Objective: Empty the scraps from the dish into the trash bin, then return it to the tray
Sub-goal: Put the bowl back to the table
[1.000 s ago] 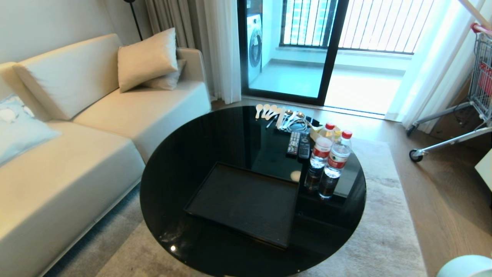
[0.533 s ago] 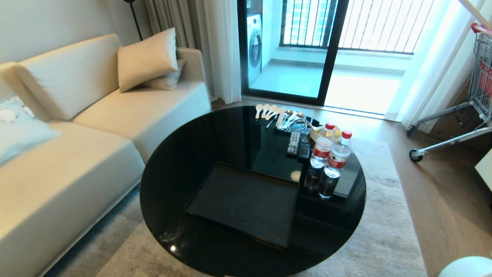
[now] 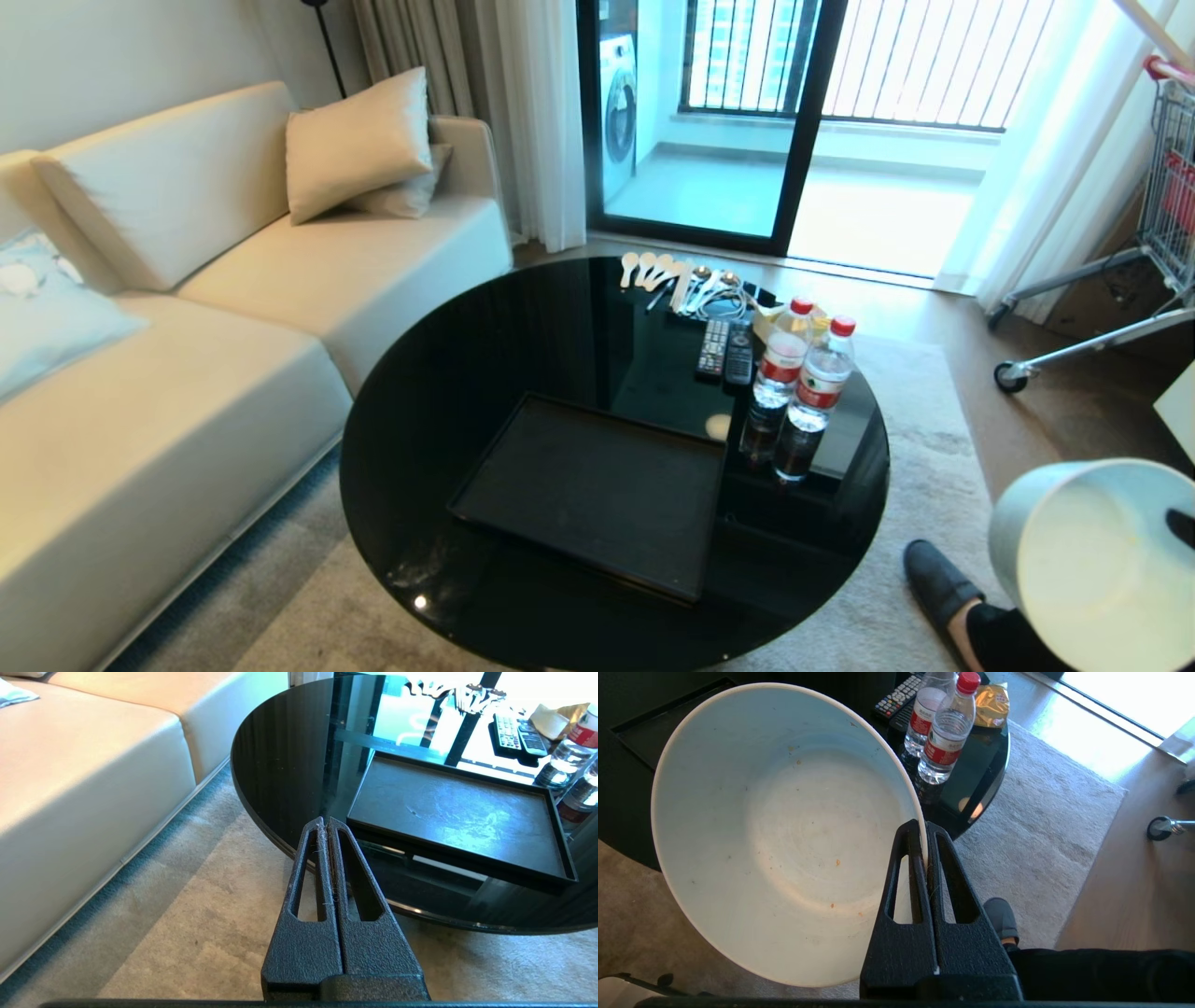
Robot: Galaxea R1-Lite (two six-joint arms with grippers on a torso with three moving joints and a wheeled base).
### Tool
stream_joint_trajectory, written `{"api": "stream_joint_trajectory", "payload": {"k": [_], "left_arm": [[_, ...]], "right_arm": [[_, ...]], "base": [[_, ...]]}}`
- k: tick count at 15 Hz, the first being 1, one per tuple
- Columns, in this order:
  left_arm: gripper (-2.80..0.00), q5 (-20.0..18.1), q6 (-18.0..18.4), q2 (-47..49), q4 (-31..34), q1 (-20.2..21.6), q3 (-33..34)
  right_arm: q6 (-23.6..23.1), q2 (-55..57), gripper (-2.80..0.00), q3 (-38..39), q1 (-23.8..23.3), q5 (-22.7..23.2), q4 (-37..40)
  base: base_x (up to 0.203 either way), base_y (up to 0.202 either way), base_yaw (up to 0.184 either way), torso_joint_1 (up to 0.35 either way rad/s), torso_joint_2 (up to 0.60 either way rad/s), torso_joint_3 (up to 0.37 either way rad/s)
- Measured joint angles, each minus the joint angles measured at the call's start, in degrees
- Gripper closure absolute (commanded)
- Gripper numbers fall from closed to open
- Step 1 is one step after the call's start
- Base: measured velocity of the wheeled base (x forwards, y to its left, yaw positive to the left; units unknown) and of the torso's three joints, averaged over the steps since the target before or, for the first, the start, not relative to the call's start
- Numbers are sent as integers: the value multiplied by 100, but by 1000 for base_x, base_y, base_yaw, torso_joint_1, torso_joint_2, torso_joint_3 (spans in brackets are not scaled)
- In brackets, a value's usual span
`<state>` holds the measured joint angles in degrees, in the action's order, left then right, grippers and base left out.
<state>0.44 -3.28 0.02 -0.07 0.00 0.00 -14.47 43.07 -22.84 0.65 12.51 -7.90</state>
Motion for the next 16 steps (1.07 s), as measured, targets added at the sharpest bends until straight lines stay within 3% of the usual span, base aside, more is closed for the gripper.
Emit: {"api": "stream_joint_trajectory", "payload": {"k": [4,8,10,13,16], "left_arm": [[0,0,0,0,2,0,0],[0,-2,0,0,0,0,0],[0,-2,-2,0,0,0,0],[0,-2,-2,0,0,0,0],[0,-2,-2,0,0,0,0]], "right_arm": [[-175,2122,0,-1061,643,-179,-825],[63,3896,0,-2156,1825,-1048,-1053],[586,4702,0,-2672,2465,-1703,-1057],[1726,5787,0,-3271,3158,-2636,-957],[2579,6686,0,-3500,3452,-3030,-894]], "base": [[0,0,0,0,0,0],[0,0,0,0,0,0],[0,0,0,0,0,0],[0,0,0,0,0,0],[0,0,0,0,0,0]]}}
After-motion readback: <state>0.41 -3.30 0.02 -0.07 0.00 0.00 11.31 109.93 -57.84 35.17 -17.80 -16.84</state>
